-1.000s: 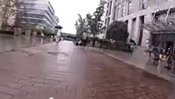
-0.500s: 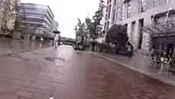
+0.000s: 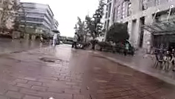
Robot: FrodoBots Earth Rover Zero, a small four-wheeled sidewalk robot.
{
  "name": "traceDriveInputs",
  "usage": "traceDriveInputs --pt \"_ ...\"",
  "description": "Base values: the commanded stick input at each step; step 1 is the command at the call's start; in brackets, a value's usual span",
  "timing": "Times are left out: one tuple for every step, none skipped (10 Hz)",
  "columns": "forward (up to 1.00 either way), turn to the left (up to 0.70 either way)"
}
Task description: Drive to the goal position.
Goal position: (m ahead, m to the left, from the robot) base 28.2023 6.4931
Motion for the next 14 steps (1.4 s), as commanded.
traceDriveInputs --pt "0.7 0.0" --pt "0.7 0.0" --pt "0.7 0.0" --pt "0.7 0.0" --pt "0.7 0.0" --pt "0.7 0.1" --pt "0.7 0.14" --pt "0.7 0.14" --pt "0.7 0.14" --pt "0.7 0.14" --pt "0.7 0.01" --pt "0.7 0.0" --pt "0.7 0.0" --pt "0.7 0.0"
